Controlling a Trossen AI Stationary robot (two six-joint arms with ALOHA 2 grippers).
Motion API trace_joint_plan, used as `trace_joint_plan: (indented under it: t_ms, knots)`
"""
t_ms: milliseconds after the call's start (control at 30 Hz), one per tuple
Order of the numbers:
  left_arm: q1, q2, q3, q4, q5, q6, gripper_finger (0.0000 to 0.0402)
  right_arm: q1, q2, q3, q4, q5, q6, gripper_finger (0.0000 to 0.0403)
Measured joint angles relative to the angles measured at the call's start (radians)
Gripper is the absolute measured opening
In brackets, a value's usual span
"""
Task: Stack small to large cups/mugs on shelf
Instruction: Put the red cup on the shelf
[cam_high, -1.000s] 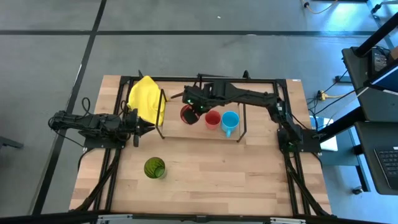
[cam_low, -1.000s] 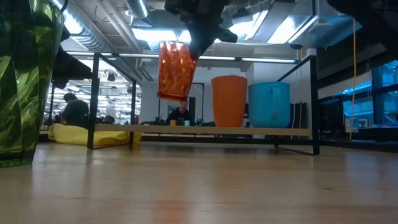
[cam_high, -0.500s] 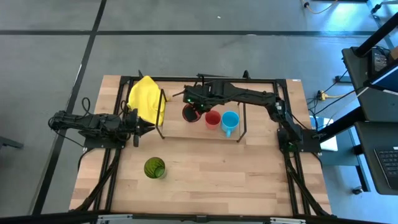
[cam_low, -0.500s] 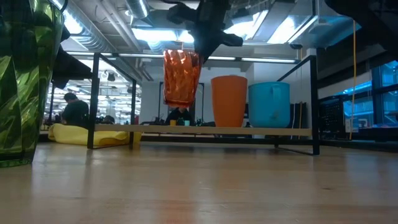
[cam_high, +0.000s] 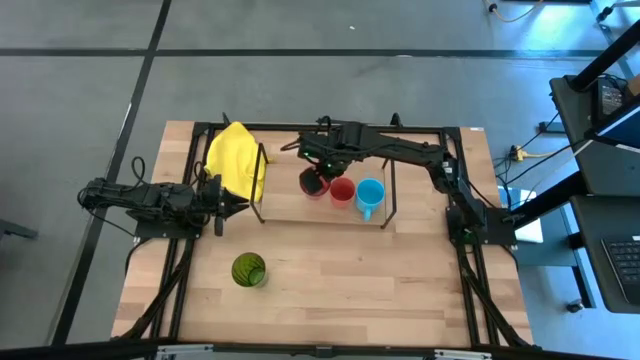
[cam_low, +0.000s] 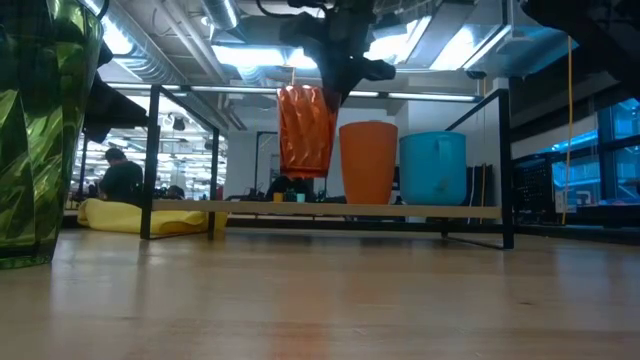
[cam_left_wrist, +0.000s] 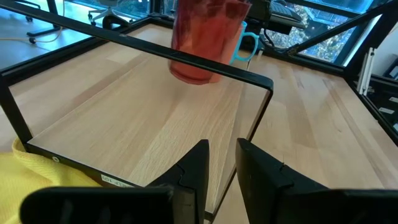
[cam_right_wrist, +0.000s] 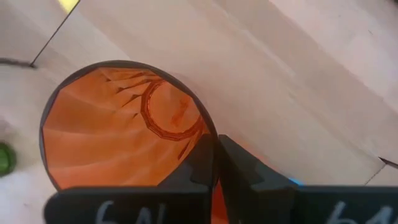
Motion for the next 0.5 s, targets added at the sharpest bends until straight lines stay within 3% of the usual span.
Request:
trace_joint_plan:
  t_ms: [500]
  knots:
    - [0.000,0.000,0.000,0.000,0.000,0.000,0.0075,-0.011,0.000,0.000,0.020,-0.036,-0.092,0.0017]
